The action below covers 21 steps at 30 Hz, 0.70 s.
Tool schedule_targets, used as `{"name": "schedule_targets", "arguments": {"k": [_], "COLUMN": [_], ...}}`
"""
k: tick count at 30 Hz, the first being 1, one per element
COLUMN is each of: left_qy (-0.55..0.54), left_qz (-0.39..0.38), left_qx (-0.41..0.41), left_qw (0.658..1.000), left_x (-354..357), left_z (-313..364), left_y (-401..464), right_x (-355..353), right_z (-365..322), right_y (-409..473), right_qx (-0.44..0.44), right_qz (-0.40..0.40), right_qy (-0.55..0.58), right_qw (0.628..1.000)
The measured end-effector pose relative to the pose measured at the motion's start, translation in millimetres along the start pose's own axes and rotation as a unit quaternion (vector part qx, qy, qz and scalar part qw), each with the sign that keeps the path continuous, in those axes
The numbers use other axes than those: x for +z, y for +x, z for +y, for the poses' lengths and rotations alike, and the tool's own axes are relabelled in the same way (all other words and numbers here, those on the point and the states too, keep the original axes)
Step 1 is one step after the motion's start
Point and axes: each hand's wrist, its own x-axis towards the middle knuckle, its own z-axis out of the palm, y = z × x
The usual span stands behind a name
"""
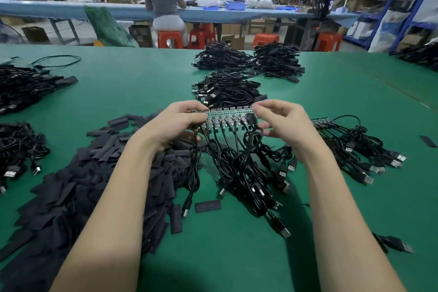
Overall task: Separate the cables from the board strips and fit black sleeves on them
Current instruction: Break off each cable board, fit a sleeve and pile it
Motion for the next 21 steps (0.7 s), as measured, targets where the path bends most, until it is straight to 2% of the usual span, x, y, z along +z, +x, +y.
{"name": "schedule_targets", "arguments": {"k": [2,5,7,10,14,21], "left_qy": [0.072,0.242,0.276,0.268,0.230,0.132], "left_qz": [0.012,0.026,0.018,0.006,-0.036,-0.098], "left_qx": [0.014,0.099,0.153,0.183,0.148,0.110], "left_qw": [0.997,0.965,0.949,0.946,0.961,0.980], "left_x": [-1,7,23,41,37,39], "left_z": [3,15,26,32,28,17], "left_y": [-1,1,0,2,5,10], "right_x": [3,7,8,4,2,3], "right_z": [6,9,11,13,15,15], "right_y": [-1,-2,-3,-5,-8,-6], "right_qx": [0.052,0.073,0.079,0.096,0.101,0.157], "right_qz": [-0.010,-0.035,-0.059,-0.092,-0.149,-0.148], "right_qy": [0.056,0.134,0.169,0.202,0.205,0.198], "right_qw": [0.997,0.988,0.981,0.970,0.962,0.956]}}
